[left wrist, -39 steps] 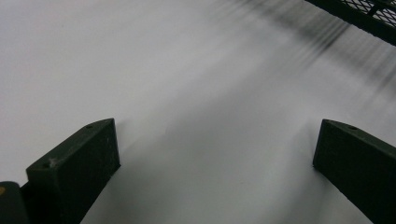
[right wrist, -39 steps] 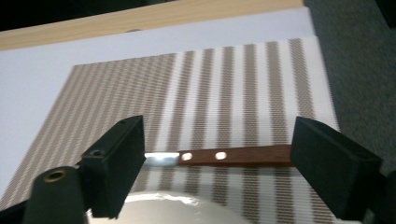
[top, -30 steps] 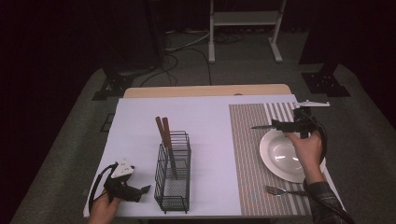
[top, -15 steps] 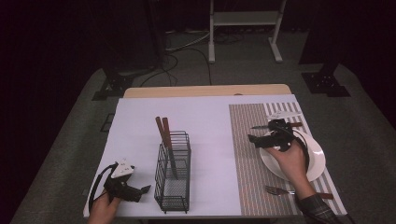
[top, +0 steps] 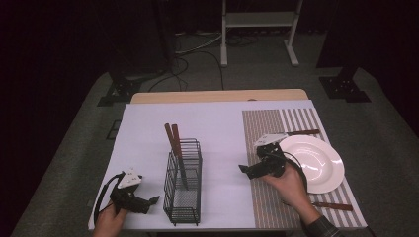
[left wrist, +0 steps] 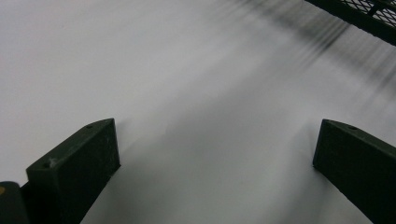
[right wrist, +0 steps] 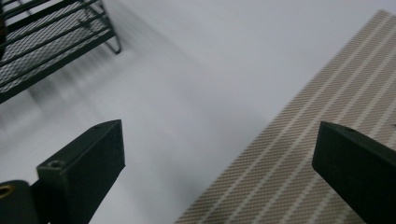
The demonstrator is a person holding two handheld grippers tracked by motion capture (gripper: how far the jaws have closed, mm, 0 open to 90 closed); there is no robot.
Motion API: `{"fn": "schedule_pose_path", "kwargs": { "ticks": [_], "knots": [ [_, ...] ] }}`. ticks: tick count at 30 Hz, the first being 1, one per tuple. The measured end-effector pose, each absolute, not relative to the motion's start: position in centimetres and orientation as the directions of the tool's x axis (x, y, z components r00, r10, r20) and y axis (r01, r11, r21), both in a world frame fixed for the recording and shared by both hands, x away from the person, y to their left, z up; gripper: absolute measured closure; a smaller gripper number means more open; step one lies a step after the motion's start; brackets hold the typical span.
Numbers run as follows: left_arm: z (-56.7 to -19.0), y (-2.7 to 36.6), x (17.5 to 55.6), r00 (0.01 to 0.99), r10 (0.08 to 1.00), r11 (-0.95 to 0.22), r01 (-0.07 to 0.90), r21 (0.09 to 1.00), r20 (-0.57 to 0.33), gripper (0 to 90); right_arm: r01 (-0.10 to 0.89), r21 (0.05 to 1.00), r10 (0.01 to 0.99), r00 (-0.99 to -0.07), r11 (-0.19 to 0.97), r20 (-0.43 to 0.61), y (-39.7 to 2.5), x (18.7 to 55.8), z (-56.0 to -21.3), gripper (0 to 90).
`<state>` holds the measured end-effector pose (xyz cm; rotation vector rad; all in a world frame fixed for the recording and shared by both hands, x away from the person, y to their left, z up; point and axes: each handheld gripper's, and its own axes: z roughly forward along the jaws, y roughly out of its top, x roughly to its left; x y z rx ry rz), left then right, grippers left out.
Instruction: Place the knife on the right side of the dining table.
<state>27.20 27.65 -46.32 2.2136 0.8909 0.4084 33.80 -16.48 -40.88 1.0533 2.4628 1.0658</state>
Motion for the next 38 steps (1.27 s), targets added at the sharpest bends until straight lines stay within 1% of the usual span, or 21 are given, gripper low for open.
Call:
{"fn": "schedule_pose_path", "kwargs": {
  "ticks": [11, 16, 20, 22, 32, 38],
  "knots": [
    [-46.3, 27.6, 27.2, 0.713, 0.701, -0.514, 0.478, 0.712, 0.027, 0.0, 0.469, 0.677, 0.6, -0.799, 0.567, 0.052, -12.6, 32.0, -42.7, 1.6],
    [-46.3, 27.6, 27.2, 0.713, 0.701, -0.514, 0.478, 0.712, 0.027, 0.0, 0.434, 0.664, 0.552, -0.833, 0.609, 0.039, -11.4, 31.5, -43.4, 1.6],
    [-46.3, 27.6, 27.2, 0.713, 0.701, -0.514, 0.478, 0.712, 0.027, 0.0, 0.418, 0.656, 0.518, -0.854, 0.628, 0.048, -10.7, 31.2, -44.1, 1.6],
    [-46.3, 27.6, 27.2, 0.713, 0.701, -0.514, 0.478, 0.712, 0.027, 0.0, 0.401, 0.649, 0.496, -0.867, 0.647, 0.041, -10.2, 31.1, -44.4, 0.0],
    [-46.3, 27.6, 27.2, 0.713, 0.701, -0.514, 0.478, 0.712, 0.027, 0.0, 0.366, 0.622, 0.468, -0.884, 0.692, -0.002, -9.5, 30.8, -45.8, 0.0],
    [-46.3, 27.6, 27.2, 0.713, 0.701, -0.514, 0.478, 0.712, 0.028, 0.0, 0.364, 0.637, 0.469, -0.883, 0.679, 0.005, -9.6, 30.7, -46.0, 0.0]
  ]
}}
